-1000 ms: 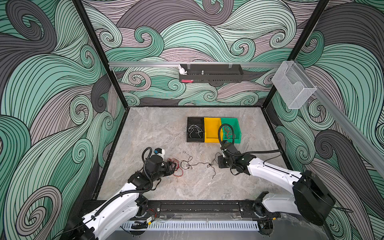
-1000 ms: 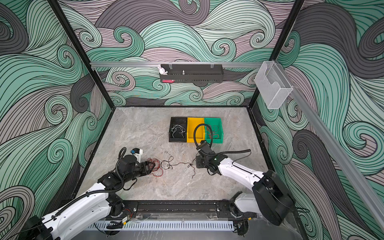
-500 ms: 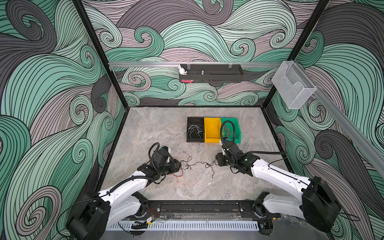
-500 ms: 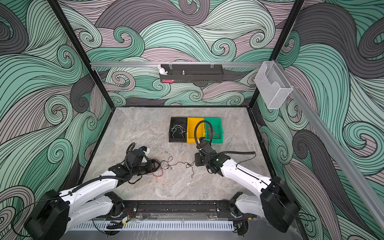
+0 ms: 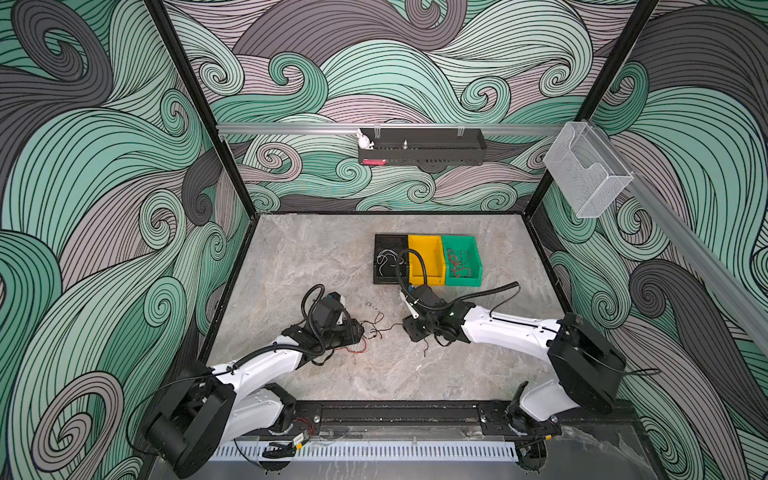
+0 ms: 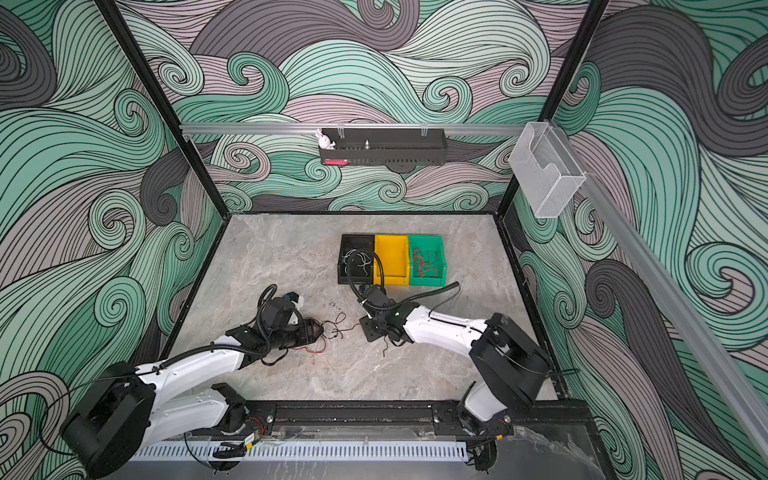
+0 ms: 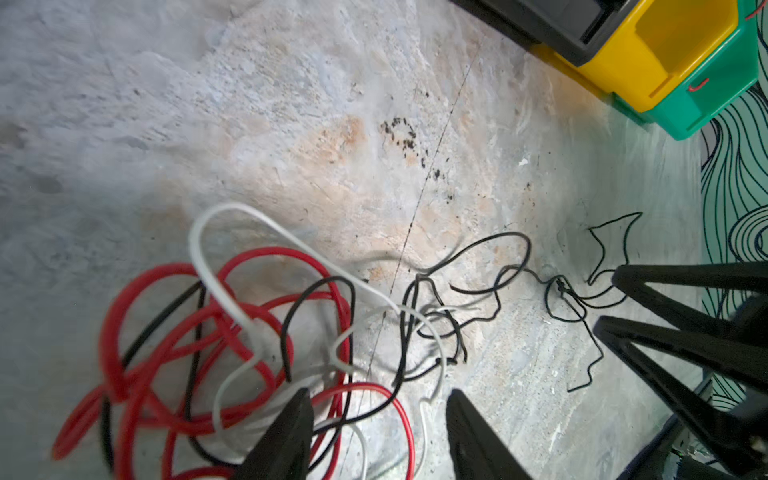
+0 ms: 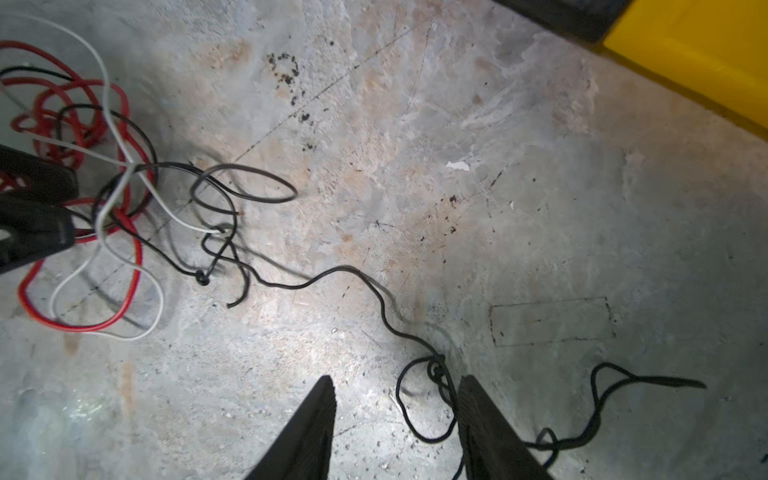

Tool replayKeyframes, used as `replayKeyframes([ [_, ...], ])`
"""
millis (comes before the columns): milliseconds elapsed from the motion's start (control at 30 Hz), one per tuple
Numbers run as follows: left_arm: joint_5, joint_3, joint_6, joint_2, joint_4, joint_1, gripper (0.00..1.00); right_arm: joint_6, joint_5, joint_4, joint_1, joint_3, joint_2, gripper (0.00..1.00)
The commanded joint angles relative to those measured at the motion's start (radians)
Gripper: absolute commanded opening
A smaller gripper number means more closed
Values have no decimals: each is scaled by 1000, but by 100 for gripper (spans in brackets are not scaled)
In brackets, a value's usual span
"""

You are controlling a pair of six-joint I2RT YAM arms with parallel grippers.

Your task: Untangle the cables

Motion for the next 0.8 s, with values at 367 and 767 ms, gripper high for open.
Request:
replayKeyframes([
  [367, -6, 2, -18, 6, 25, -2, 55, -45, 40, -56, 2, 59, 140, 52],
  [767, -10, -10, -24, -11, 23, -2, 55, -43, 49, -51, 2, 57, 179, 22],
])
